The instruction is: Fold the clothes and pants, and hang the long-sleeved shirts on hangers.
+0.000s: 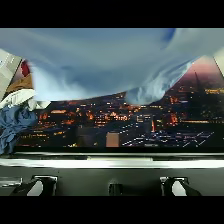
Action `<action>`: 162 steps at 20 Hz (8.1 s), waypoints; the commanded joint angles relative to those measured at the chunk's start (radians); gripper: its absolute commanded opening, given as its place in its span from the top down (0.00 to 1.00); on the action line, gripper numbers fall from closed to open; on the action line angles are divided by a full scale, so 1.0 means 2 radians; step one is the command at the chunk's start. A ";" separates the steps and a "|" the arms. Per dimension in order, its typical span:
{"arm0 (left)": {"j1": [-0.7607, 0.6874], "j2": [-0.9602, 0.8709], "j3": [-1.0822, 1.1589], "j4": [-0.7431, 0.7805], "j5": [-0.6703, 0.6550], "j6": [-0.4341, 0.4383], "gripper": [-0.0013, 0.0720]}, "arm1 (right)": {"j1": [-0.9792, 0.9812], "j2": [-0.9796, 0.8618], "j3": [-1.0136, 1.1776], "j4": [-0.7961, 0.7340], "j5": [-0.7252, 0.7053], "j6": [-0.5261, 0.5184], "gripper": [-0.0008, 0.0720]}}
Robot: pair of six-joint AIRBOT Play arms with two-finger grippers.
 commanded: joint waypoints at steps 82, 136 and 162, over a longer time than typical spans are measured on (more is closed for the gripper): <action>0.123 -0.270 -0.578 0.167 -0.229 0.045 0.50 | 0.104 -0.204 -0.504 -0.235 0.212 0.097 0.15; -0.007 -0.488 -0.132 0.067 -0.245 -0.085 0.95 | 0.145 -0.396 -0.237 -0.037 0.035 0.111 0.93; -0.053 -0.431 -0.013 0.028 -0.370 -0.114 0.06 | 0.057 -0.513 -0.257 0.058 0.133 -0.006 0.00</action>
